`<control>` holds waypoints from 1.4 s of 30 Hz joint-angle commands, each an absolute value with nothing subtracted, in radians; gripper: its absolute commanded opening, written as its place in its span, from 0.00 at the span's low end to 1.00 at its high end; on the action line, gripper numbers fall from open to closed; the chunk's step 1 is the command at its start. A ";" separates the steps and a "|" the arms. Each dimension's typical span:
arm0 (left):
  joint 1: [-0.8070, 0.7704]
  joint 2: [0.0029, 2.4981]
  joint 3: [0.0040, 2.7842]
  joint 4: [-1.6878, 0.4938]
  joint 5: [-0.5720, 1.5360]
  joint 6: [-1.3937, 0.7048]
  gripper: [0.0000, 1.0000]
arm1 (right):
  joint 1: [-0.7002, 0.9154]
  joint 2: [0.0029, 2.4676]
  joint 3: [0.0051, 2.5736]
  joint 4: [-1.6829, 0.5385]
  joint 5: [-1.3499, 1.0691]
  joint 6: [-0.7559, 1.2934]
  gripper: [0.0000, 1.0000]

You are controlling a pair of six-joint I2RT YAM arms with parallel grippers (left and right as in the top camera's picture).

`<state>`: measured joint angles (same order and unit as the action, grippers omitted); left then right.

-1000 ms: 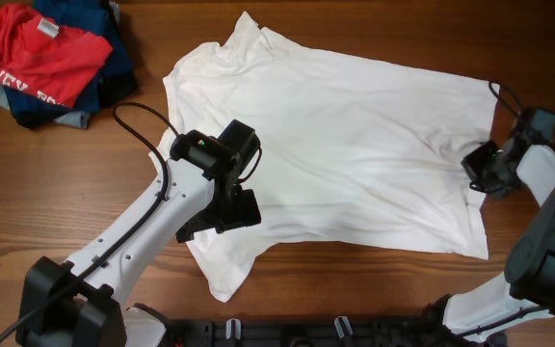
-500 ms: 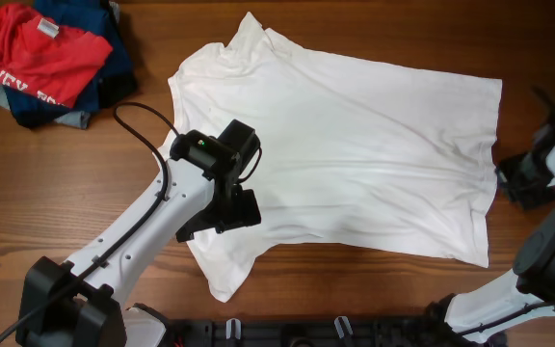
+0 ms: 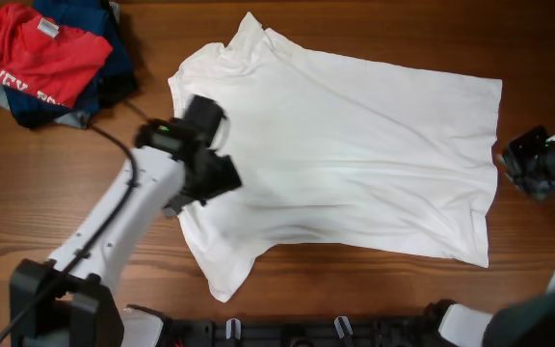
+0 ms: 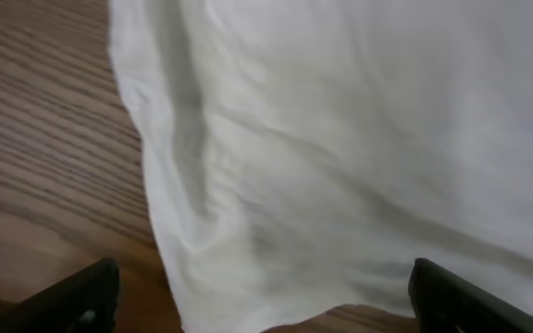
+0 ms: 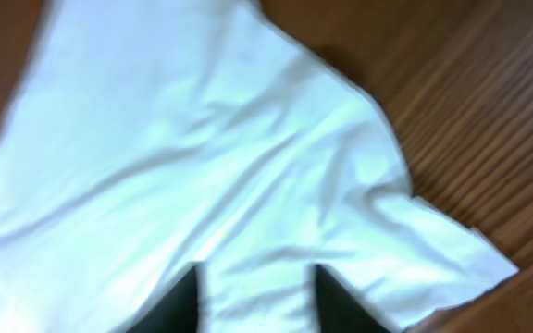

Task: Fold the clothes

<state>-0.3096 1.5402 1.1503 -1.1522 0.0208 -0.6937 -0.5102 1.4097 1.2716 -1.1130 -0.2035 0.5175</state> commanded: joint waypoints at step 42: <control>-0.340 1.541 0.796 -1.070 0.255 -0.764 0.97 | -0.395 1.061 0.863 -1.318 -0.315 0.422 0.99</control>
<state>-0.3359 1.5402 0.8181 -1.0790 0.2745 -0.7242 -0.4015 1.0729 0.8711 -1.3224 -0.2996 0.4034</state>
